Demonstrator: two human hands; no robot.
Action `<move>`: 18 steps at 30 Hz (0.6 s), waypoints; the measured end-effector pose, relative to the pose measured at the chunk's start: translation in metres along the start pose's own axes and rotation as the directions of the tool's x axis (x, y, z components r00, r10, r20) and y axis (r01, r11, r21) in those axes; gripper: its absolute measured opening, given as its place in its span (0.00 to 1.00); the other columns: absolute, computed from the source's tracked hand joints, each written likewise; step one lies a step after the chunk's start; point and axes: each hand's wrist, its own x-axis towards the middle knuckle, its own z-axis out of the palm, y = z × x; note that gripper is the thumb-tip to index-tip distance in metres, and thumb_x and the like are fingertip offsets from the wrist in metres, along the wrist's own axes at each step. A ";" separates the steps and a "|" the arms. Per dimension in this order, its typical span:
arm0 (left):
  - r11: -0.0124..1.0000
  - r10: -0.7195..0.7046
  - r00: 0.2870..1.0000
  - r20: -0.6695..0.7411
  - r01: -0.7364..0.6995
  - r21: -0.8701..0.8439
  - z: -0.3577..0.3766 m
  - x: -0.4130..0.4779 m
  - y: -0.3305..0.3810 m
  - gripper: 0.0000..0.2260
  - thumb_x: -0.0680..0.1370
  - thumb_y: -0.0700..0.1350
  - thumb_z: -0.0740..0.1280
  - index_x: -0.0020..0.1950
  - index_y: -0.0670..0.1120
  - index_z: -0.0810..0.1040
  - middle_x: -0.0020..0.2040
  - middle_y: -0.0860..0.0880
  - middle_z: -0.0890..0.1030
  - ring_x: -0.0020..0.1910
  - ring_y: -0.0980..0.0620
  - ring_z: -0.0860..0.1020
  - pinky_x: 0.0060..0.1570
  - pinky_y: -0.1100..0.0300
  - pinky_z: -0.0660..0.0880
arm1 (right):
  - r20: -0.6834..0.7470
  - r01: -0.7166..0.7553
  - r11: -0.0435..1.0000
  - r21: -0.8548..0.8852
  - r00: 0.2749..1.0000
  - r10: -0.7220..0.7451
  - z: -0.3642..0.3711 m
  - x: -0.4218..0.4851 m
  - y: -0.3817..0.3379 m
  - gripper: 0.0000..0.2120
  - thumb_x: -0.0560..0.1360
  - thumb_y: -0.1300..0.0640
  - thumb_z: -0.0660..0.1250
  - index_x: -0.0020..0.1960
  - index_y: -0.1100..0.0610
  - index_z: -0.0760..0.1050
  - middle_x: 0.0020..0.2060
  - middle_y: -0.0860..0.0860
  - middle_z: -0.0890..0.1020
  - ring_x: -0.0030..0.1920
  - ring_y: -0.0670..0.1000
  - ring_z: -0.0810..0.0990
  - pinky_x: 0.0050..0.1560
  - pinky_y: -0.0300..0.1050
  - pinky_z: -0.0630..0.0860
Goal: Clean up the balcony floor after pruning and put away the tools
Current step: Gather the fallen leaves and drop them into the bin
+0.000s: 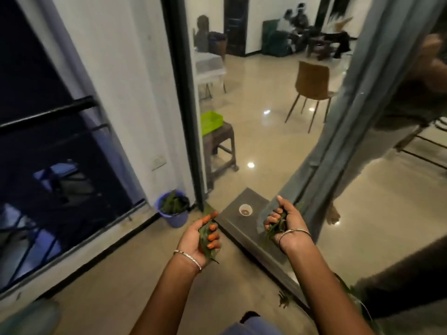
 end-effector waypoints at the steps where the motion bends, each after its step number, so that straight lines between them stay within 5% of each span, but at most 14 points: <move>1: 0.999 0.030 0.999 -0.023 -0.030 -0.022 -0.007 0.000 0.009 0.06 0.76 0.43 0.61 0.49 0.45 0.76 0.29 0.50 0.68 0.19 0.55 0.63 0.19 0.68 0.57 | 0.015 -0.030 0.999 -0.022 0.999 0.031 0.011 0.009 0.008 0.19 0.76 0.55 0.69 0.31 0.53 0.63 0.20 0.47 0.66 0.18 0.46 0.63 0.20 0.34 0.64; 6: 0.984 0.131 0.977 -0.168 -0.148 -0.098 -0.040 0.021 0.061 0.05 0.78 0.43 0.61 0.49 0.45 0.76 0.28 0.50 0.69 0.19 0.55 0.63 0.18 0.67 0.58 | 0.024 -0.147 0.977 -0.155 0.988 0.152 0.066 0.060 0.042 0.23 0.77 0.55 0.68 0.25 0.54 0.63 0.19 0.48 0.65 0.17 0.46 0.64 0.19 0.34 0.64; 18: 0.962 0.151 0.850 -0.504 -0.244 -0.124 -0.087 0.131 0.184 0.05 0.79 0.43 0.62 0.48 0.45 0.77 0.25 0.50 0.69 0.19 0.54 0.65 0.20 0.67 0.60 | -0.009 -0.280 0.921 -0.273 0.957 0.288 0.173 0.239 0.076 0.10 0.74 0.59 0.71 0.37 0.56 0.72 0.26 0.49 0.70 0.23 0.46 0.68 0.21 0.37 0.68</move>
